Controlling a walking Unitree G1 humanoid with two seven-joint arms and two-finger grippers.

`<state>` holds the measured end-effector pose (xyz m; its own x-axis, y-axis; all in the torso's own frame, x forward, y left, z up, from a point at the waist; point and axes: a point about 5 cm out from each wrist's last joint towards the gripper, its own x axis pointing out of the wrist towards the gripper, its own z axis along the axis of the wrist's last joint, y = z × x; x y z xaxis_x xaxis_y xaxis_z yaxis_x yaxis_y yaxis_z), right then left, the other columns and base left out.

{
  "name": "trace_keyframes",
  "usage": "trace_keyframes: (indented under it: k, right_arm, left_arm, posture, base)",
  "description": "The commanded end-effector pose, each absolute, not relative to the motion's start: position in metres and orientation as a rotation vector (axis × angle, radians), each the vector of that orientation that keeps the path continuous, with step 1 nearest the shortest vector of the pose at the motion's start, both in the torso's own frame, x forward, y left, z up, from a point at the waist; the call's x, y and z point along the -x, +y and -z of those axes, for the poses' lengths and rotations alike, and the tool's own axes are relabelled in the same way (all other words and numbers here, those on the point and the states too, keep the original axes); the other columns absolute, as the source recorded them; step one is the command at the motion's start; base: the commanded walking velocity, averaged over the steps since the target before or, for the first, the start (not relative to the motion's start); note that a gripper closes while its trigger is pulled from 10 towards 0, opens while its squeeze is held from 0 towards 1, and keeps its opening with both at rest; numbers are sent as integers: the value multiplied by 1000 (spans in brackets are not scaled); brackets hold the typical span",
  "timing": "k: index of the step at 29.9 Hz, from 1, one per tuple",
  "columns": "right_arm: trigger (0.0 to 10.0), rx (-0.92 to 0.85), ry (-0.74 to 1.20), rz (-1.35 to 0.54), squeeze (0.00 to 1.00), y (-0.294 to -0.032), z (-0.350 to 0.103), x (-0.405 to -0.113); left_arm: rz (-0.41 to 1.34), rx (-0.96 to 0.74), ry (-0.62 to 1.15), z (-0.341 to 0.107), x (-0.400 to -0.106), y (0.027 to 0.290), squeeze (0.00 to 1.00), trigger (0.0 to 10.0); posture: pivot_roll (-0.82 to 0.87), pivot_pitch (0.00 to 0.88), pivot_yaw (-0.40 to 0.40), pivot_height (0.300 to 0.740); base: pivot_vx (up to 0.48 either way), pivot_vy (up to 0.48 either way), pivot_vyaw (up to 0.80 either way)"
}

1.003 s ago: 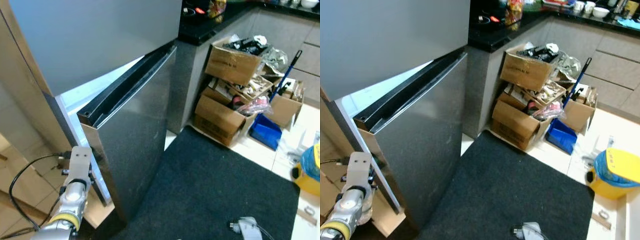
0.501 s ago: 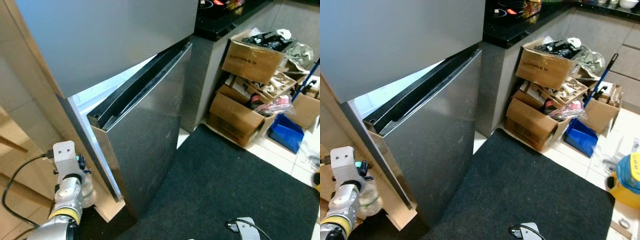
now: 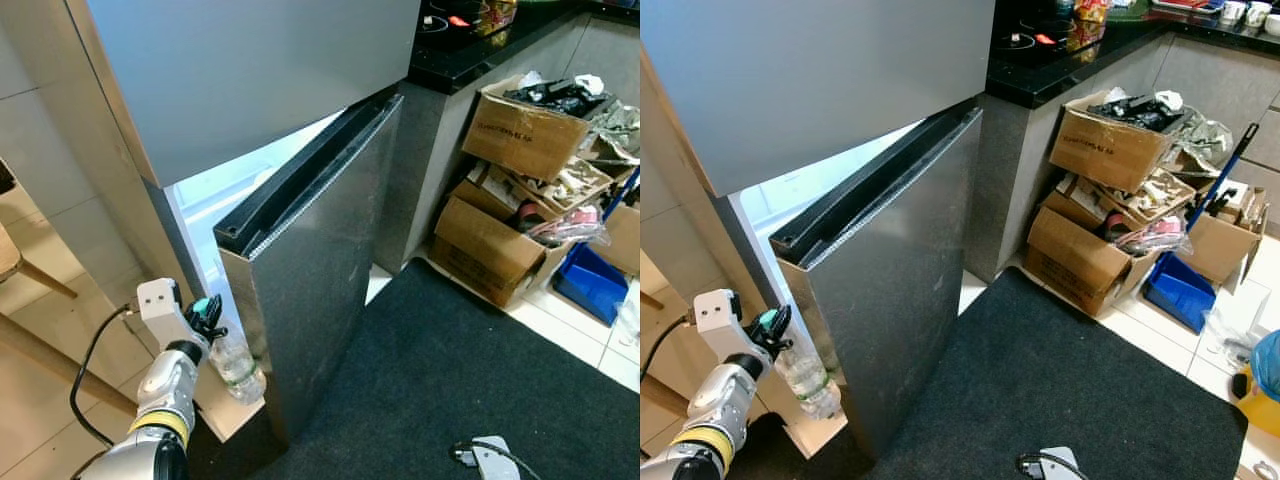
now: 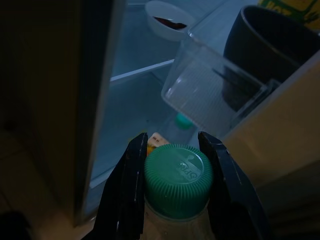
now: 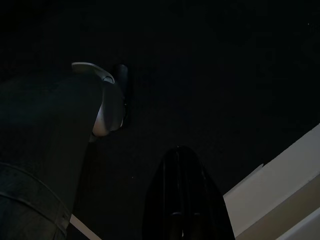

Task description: Restocking fridge

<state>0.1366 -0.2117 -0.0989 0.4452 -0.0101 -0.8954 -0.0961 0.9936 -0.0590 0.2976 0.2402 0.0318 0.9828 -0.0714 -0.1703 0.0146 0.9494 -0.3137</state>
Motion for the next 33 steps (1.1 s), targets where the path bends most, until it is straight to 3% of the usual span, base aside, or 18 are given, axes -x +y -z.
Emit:
trace_keyframes:
  k: [1, 9, 16, 20, 26, 33]
  right_arm:
    - [10000, 112, 1108, -49, 0, -214, 99, -136]
    - [10000, 121, 1105, -54, 0, -214, 98, -138]
    - [10000, 127, 1108, -68, 0, -210, 99, -137]
    - [10000, 128, 1110, -69, 0, -210, 99, -136]
    - [10000, 135, 1115, -68, 0, -212, 100, -134]
    - [10000, 140, 1112, -77, 0, -211, 99, -136]
  left_arm:
    - [88, 312, 110, -47, -308, 237, 0, 10000]
    - [247, 416, 106, -45, -308, 221, 0, 10000]
    - [557, 496, 163, -30, -295, 175, 0, 10000]
    - [651, 519, 182, -27, -290, 162, 0, 10000]
    - [928, 491, 245, -20, -272, 116, 0, 10000]
    - [962, 491, 280, -17, -269, 118, 0, 10000]
  posture:
    - [-45, 51, -17, 740]
    - [-41, 49, -16, 740]
    - [-41, 57, -17, 740]
    - [-42, 58, -16, 740]
    - [-43, 60, -18, 740]
    - [-42, 60, -18, 740]
  base:
    - [0, 0, 0]
    - [0, 0, 0]
    - [0, 0, 0]
    - [0, 0, 0]
    - [0, 0, 0]
    - [0, 0, 0]
